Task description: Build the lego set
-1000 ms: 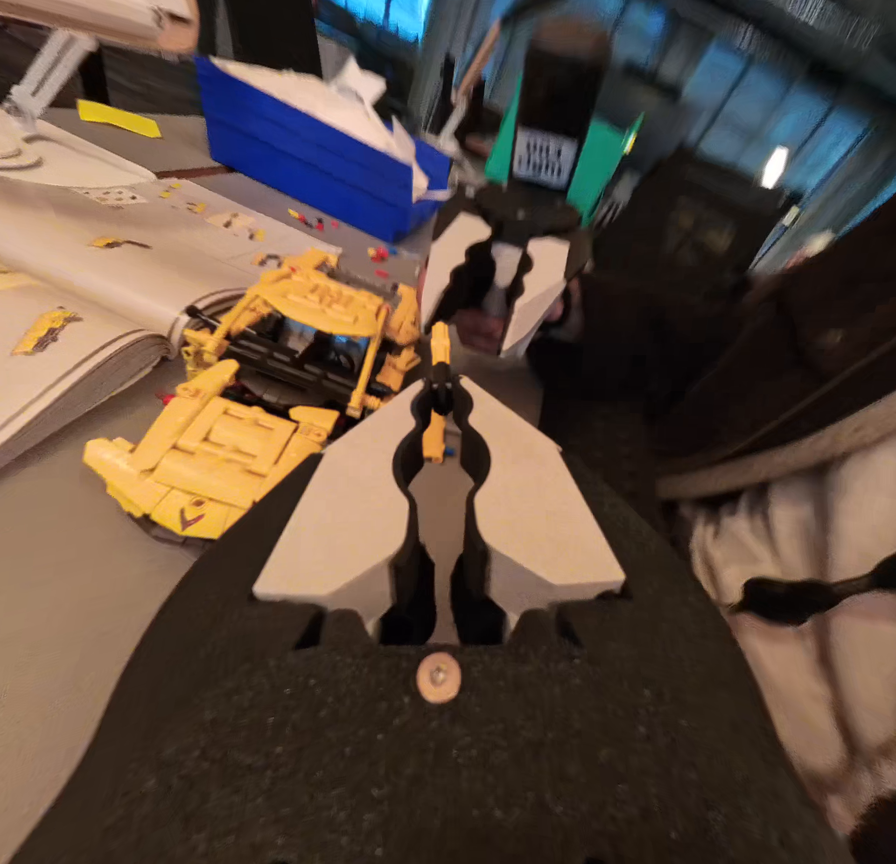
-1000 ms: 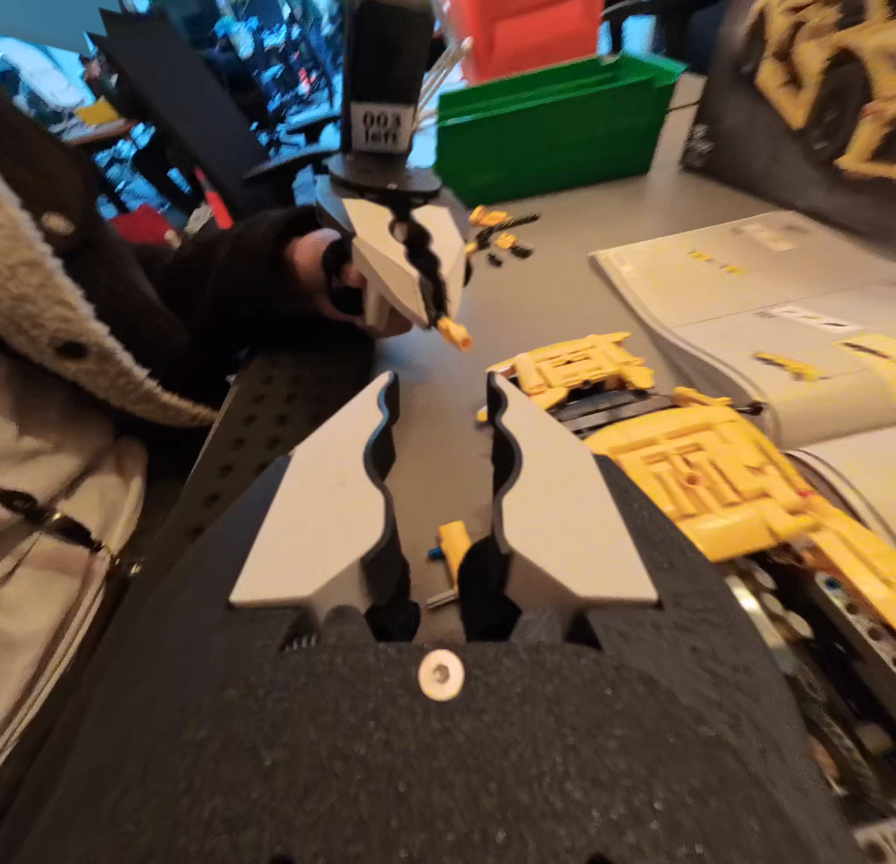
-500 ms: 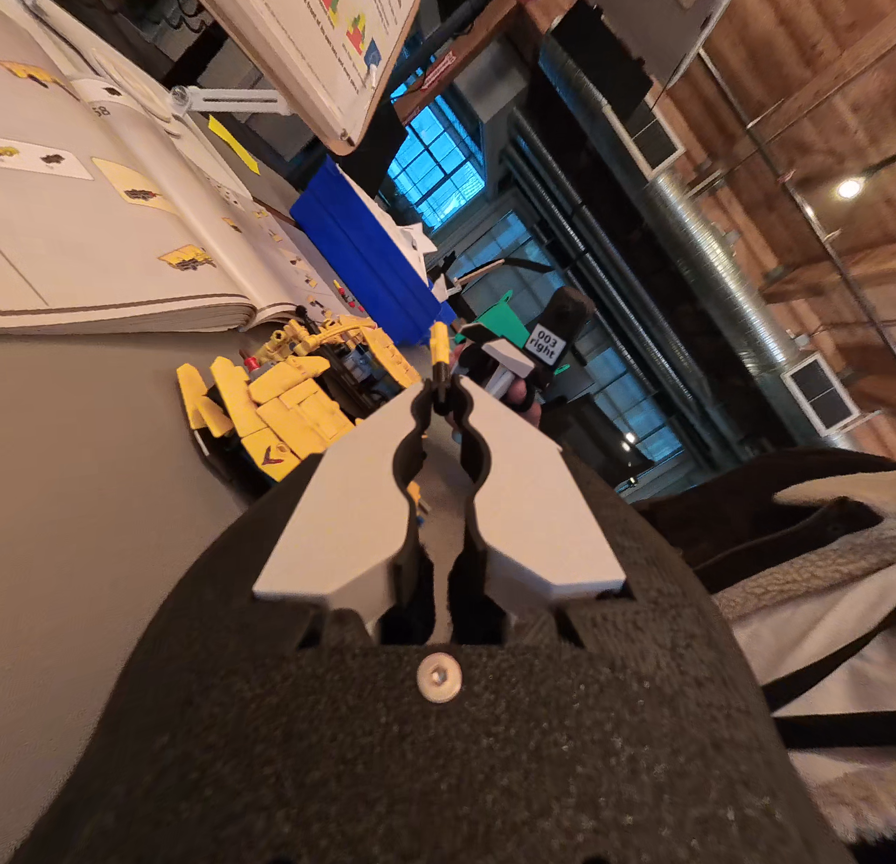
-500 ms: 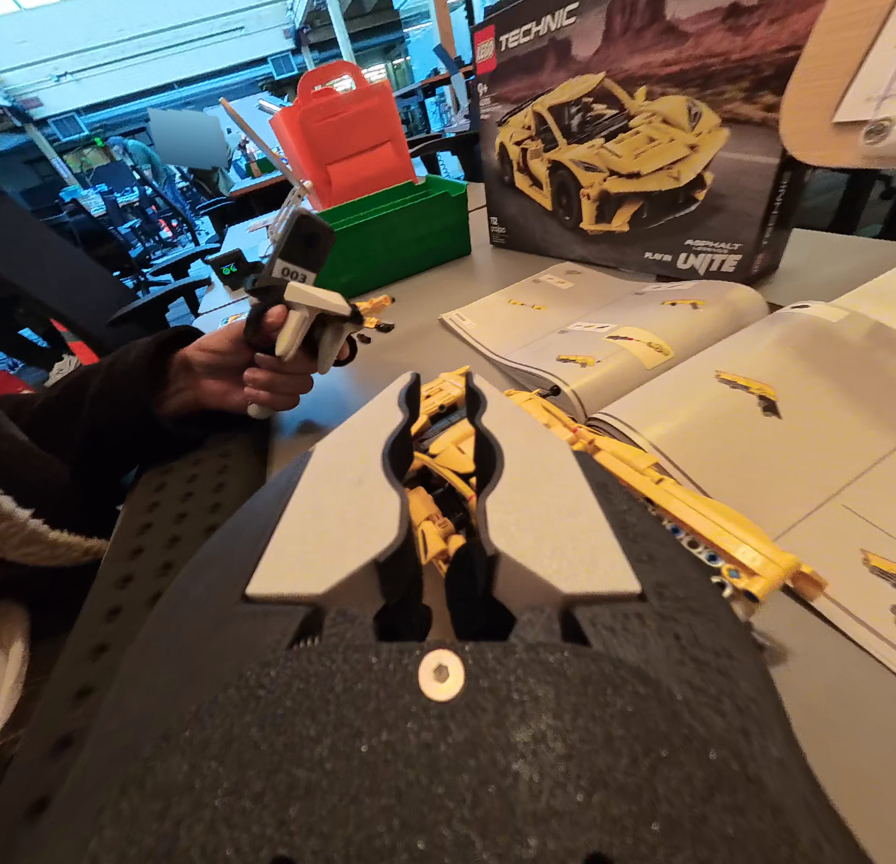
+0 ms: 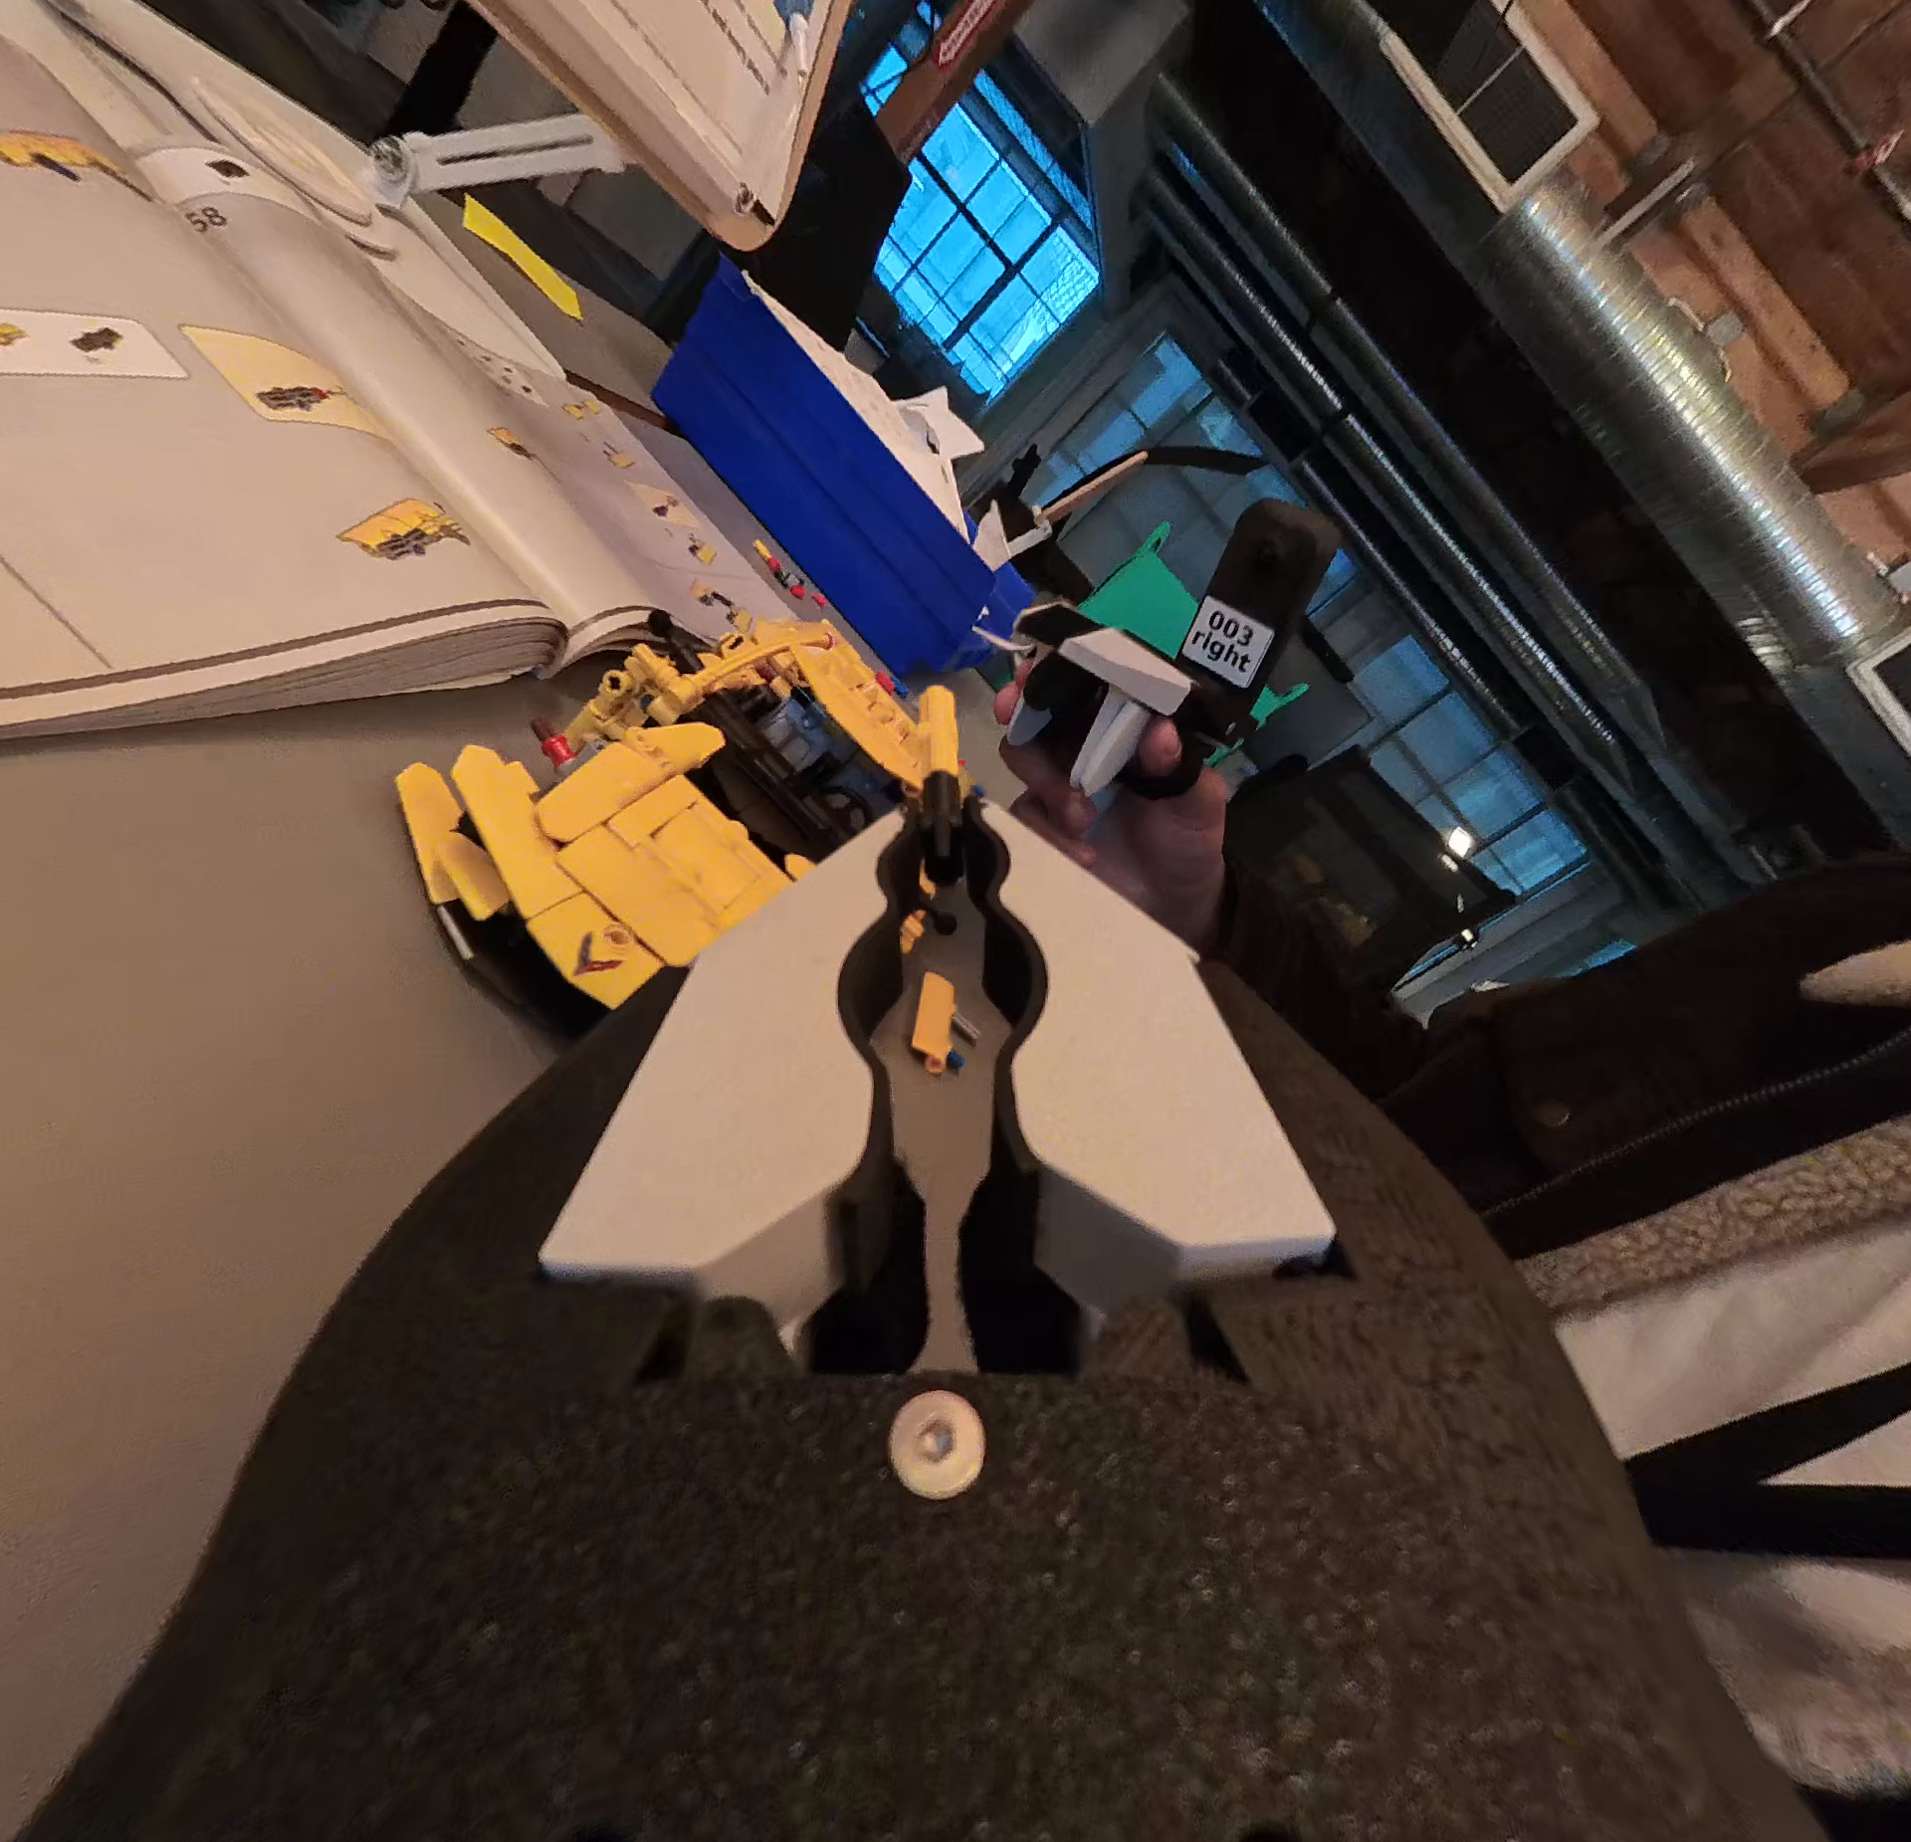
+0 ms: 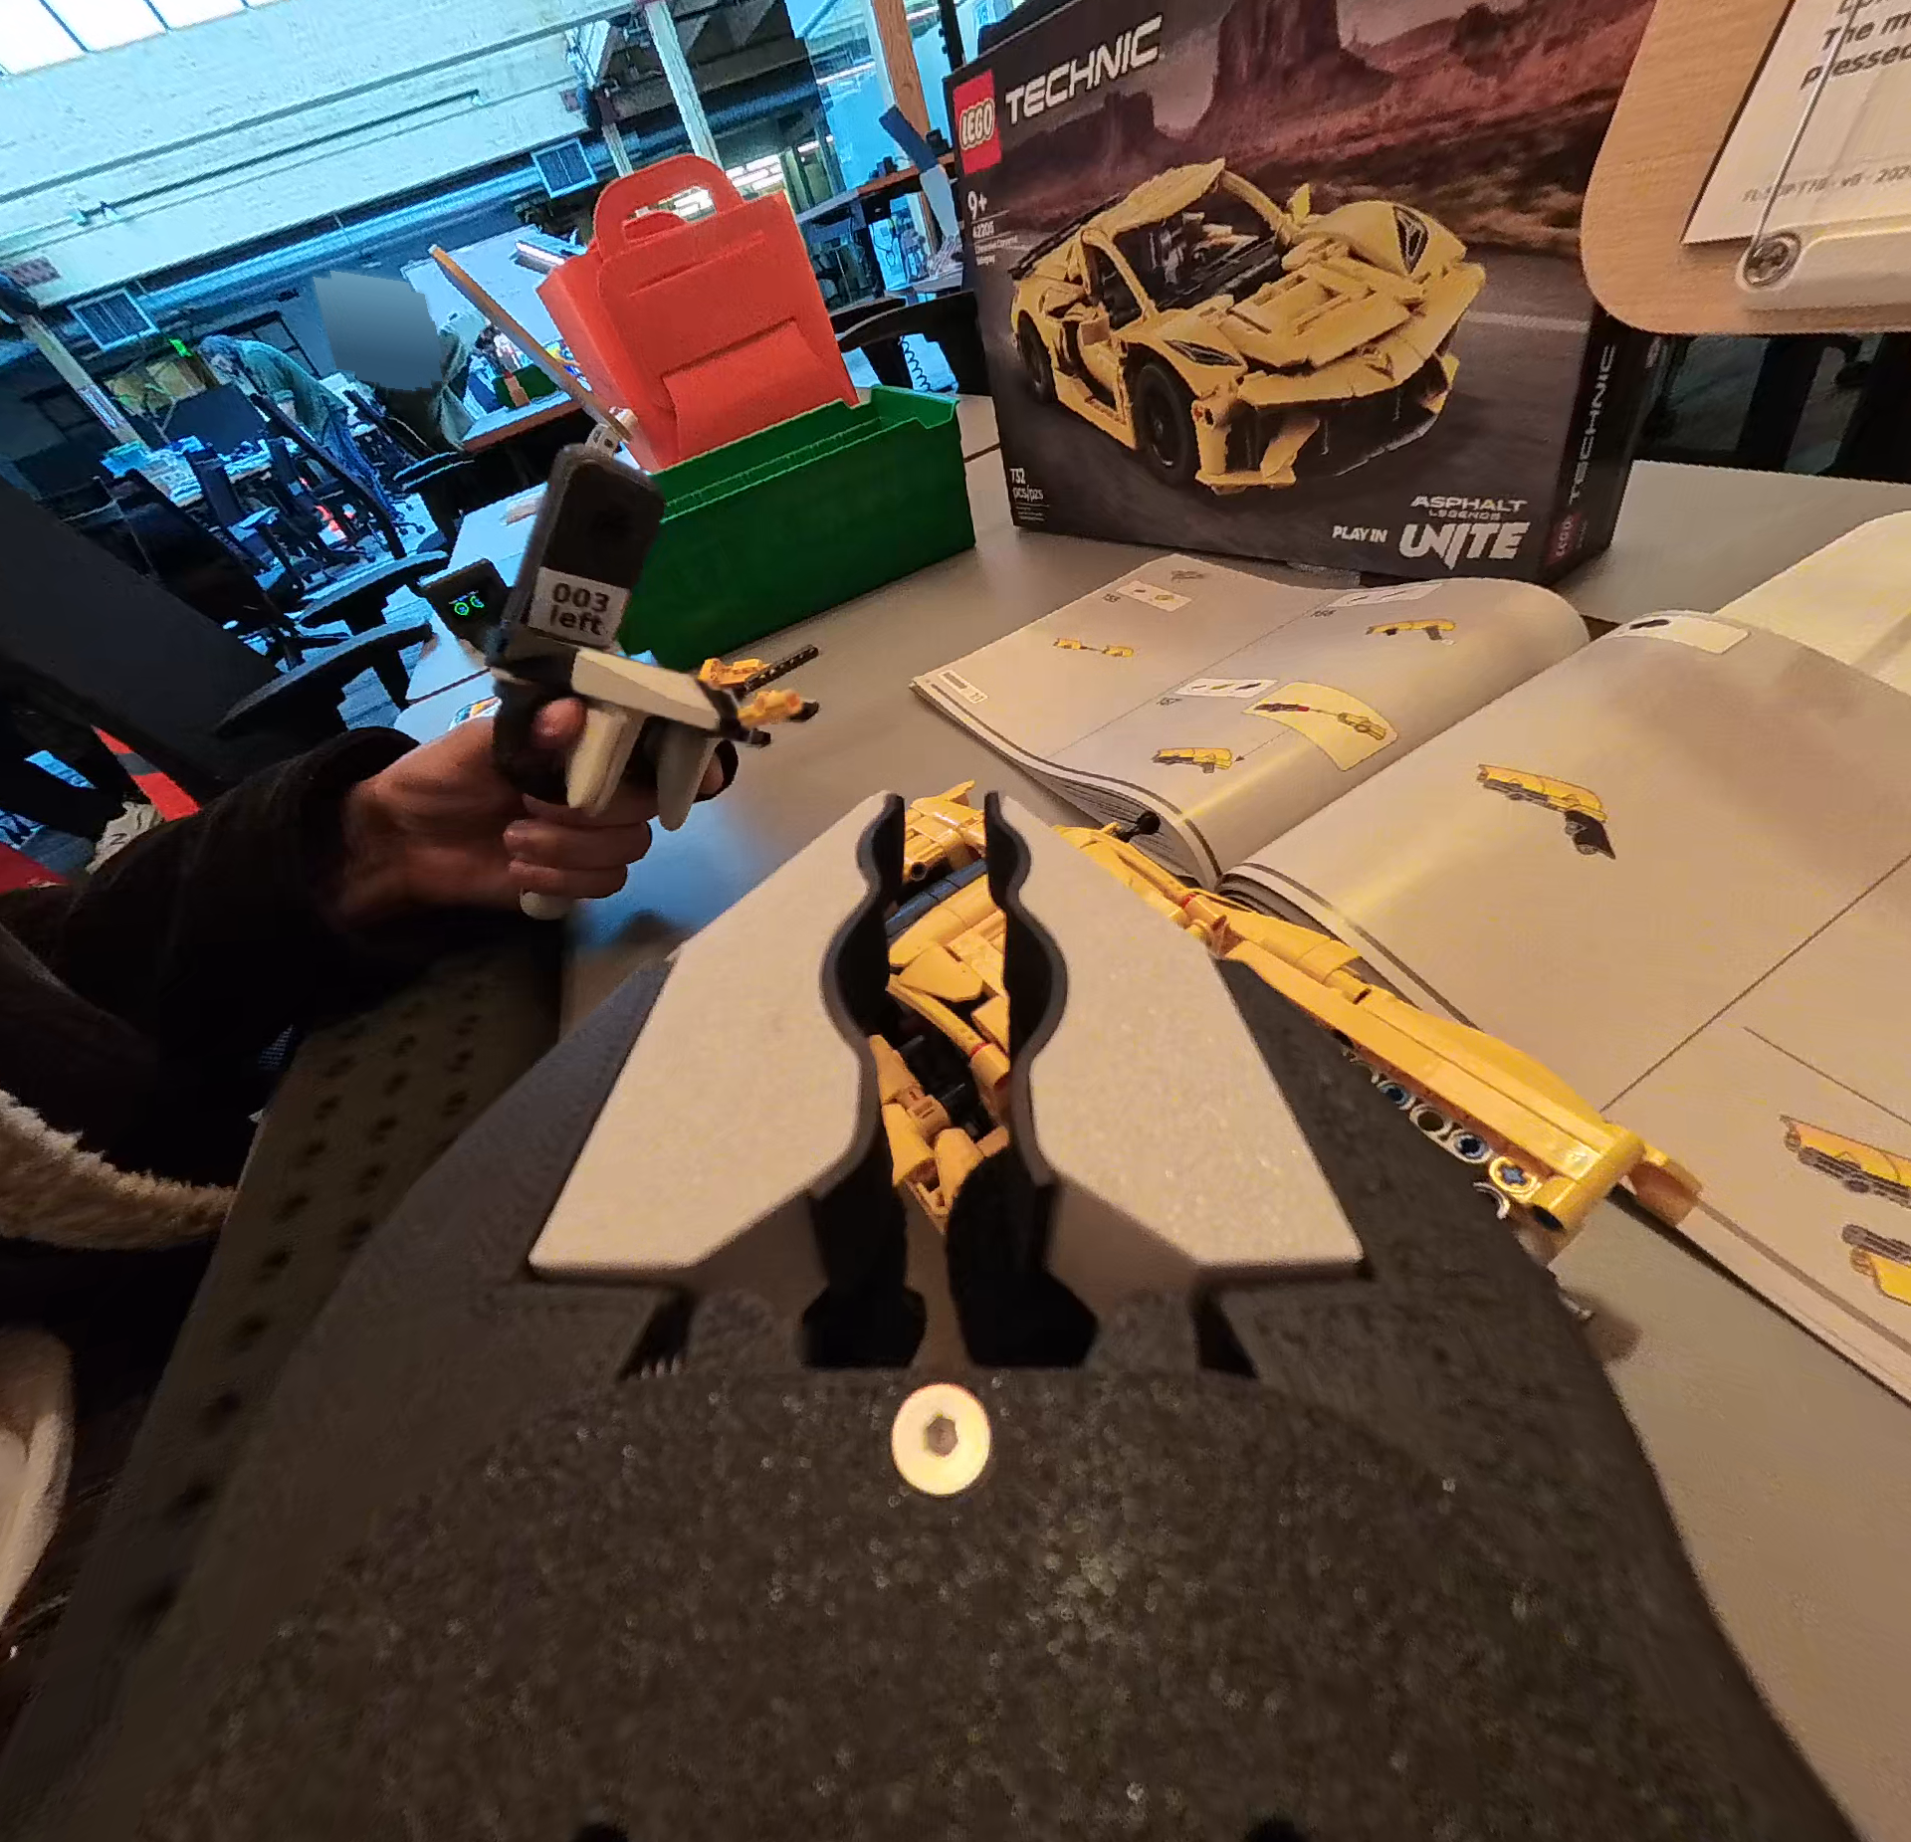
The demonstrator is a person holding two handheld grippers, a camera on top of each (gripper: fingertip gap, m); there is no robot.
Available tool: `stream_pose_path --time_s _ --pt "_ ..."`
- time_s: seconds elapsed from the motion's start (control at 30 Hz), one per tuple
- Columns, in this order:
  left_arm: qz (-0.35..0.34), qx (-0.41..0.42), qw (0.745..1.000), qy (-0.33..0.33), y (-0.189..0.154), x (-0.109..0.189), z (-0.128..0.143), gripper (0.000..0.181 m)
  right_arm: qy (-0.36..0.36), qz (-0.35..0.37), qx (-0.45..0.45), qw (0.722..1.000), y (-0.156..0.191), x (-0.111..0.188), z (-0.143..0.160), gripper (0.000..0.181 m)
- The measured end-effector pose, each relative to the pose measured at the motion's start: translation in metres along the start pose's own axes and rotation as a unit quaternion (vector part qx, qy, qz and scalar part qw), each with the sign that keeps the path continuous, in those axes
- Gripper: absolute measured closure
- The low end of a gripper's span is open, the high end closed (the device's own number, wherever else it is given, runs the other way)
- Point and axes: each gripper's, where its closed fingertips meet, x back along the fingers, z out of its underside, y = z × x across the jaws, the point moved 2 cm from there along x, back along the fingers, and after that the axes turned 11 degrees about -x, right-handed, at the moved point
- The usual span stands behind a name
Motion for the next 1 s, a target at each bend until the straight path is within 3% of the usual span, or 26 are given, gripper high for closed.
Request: stream_pose_path --time_s 1.0 --pt "0.015 -0.065 0.996 0.063 -0.015 -0.013 0.016 0.174 0.023 -0.025 0.006 0.999 0.009 -0.003 0.007 0.165"
